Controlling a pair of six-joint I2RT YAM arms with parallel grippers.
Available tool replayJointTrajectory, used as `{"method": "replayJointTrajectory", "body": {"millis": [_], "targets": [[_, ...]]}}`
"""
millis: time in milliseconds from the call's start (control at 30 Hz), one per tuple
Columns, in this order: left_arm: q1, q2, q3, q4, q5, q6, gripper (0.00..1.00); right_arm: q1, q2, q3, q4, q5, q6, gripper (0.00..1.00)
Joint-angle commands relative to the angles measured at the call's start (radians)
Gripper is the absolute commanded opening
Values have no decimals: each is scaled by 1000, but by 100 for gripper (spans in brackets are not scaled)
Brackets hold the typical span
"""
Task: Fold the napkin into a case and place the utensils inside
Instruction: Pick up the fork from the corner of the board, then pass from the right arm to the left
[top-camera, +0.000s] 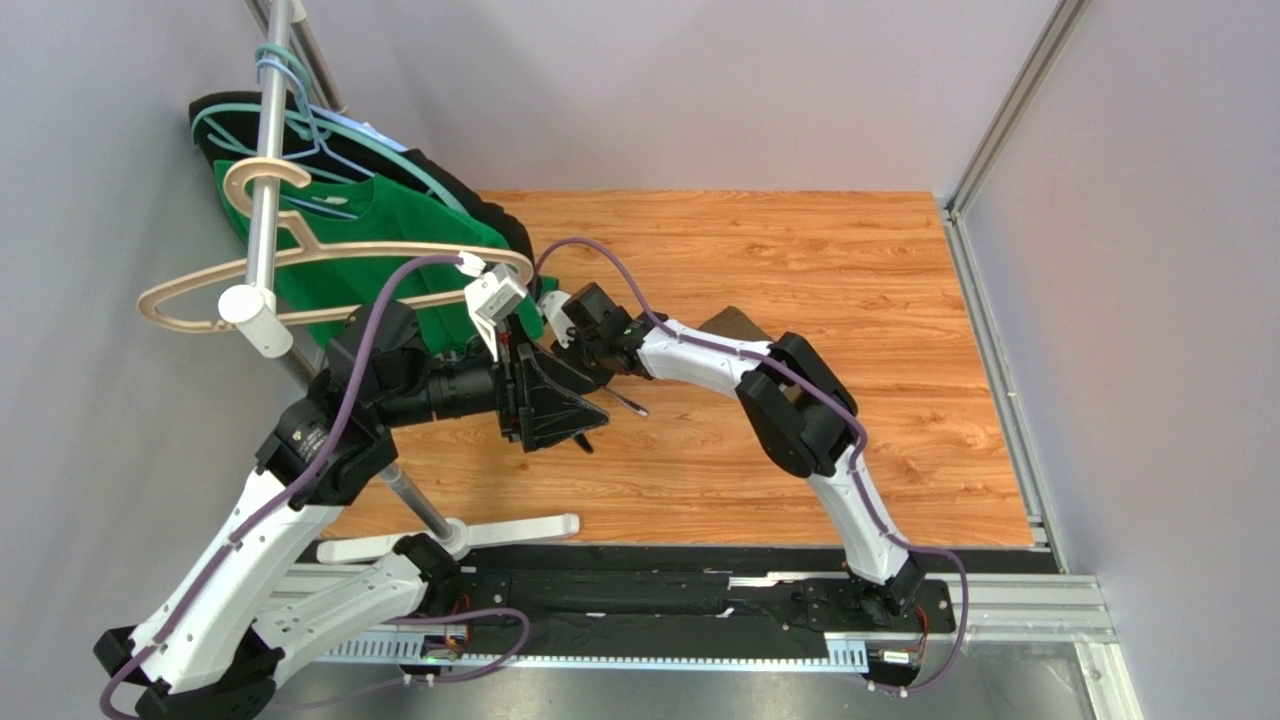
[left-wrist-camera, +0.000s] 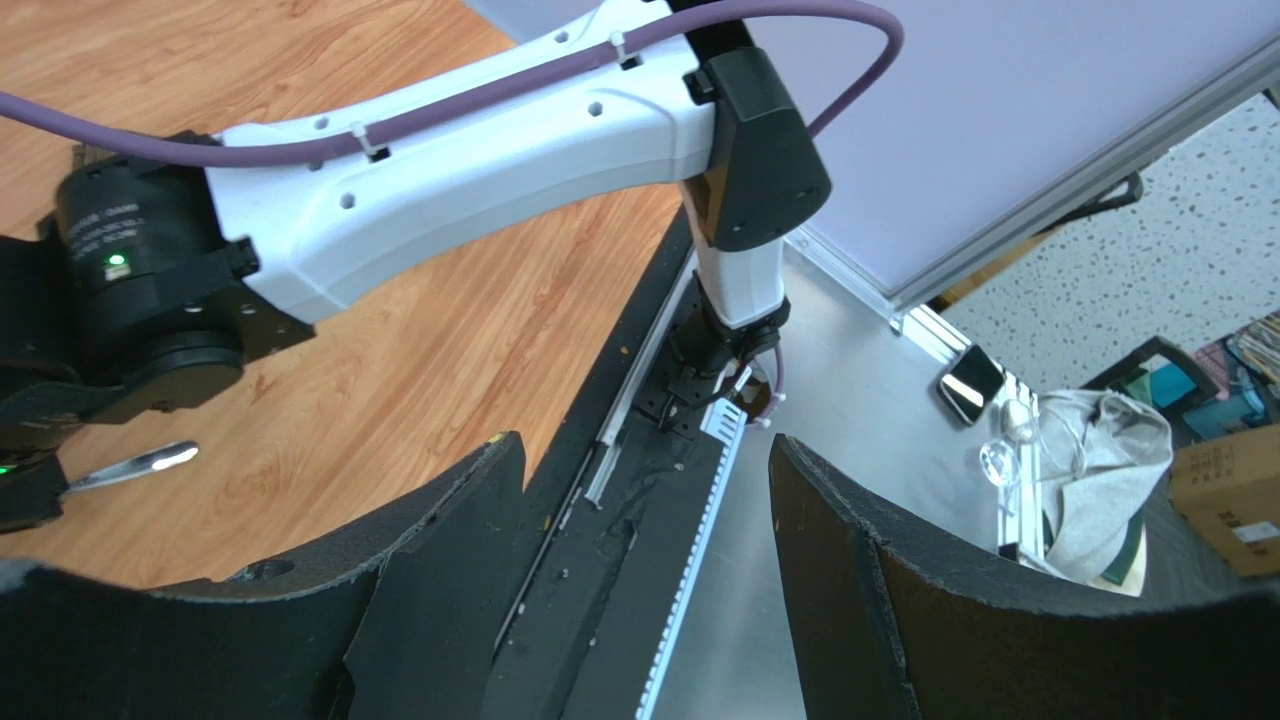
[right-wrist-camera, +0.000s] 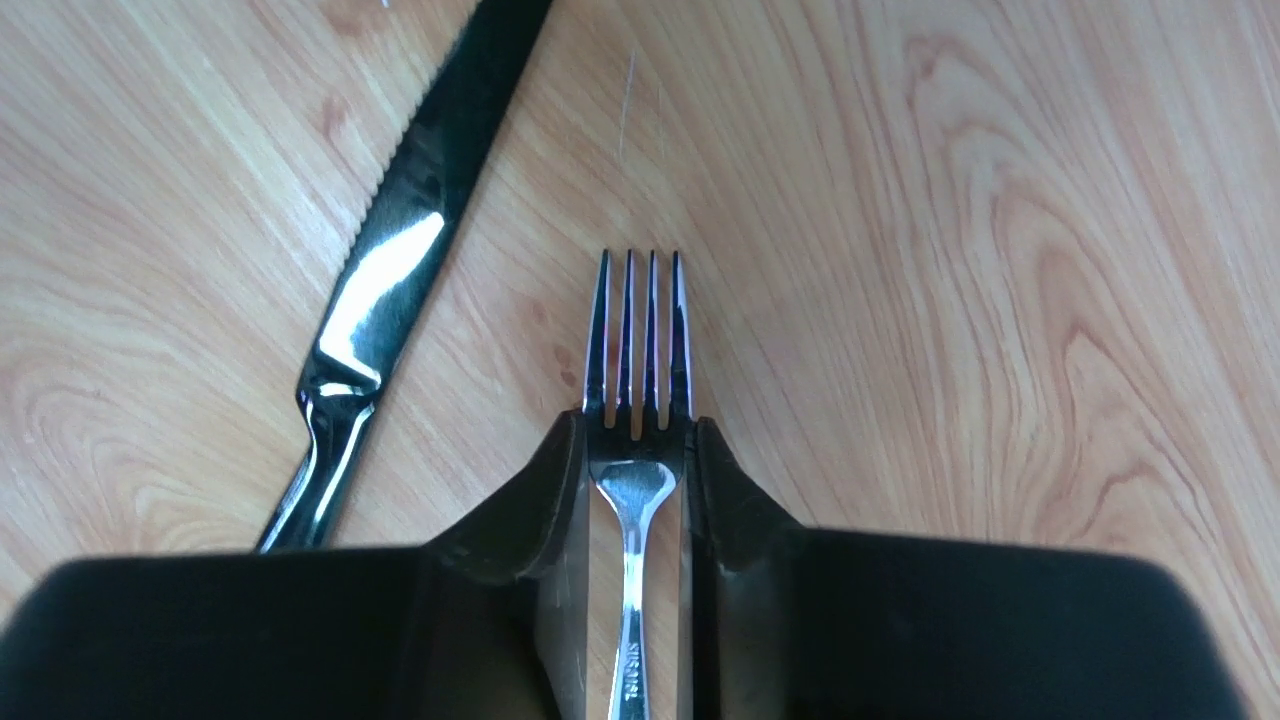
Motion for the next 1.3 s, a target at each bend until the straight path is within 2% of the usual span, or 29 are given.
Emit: {"method": "replayJointTrajectory", "body": {"millis": [0, 100, 267, 333, 433, 467, 533, 567, 600, 667, 733, 800, 867, 967, 1033, 1133, 1267], "targets": [[-1, 20, 31, -7, -1, 19, 70, -17, -84, -160, 46, 65, 28, 0], [-1, 47, 24, 22, 16, 4, 70, -52, -180, -223, 112, -67, 57, 0], [-1, 109, 7, 45, -30, -50, 61, -135, -412, -429, 175, -292, 161, 0], [-1, 150, -18, 99, -11, -105, 59, -177, -542, -495, 194, -351, 207, 0], [-2, 210, -74, 284, 100, -156, 62, -241, -683, -615, 197, -470, 310, 0], [-2, 225, -81, 345, 111, -158, 64, -268, -710, -673, 203, -600, 392, 0], [-11, 274, -66, 363, 126, -100, 69, -345, -766, -748, 267, -720, 486, 0], [-18, 288, -58, 349, 123, -55, 70, -373, -806, -782, 299, -839, 547, 0], [-22, 310, -49, 332, 109, 35, 70, -422, -820, -846, 348, -898, 647, 0], [-53, 316, -42, 312, 25, 149, 72, -450, -869, -906, 394, -1021, 729, 0], [-68, 293, -119, 376, -39, 284, 73, -454, -909, -967, 421, -1075, 772, 0], [-74, 272, -170, 488, -27, 382, 72, -462, -961, -1019, 413, -1115, 815, 0], [-74, 252, -252, 623, 17, 415, 73, -465, -995, -1063, 450, -1147, 885, 0], [-76, 216, -351, 721, 126, 451, 72, -465, -1072, -1147, 618, -1175, 1059, 0], [-76, 181, -397, 731, 225, 513, 73, -470, -1124, -1156, 594, -1179, 1076, 0], [-79, 135, -443, 807, 301, 519, 75, -467, -1182, -1156, 557, -1190, 1099, 0], [-80, 126, -437, 792, 321, 550, 74, -470, -1250, -1146, 511, -1218, 1126, 0]]}}
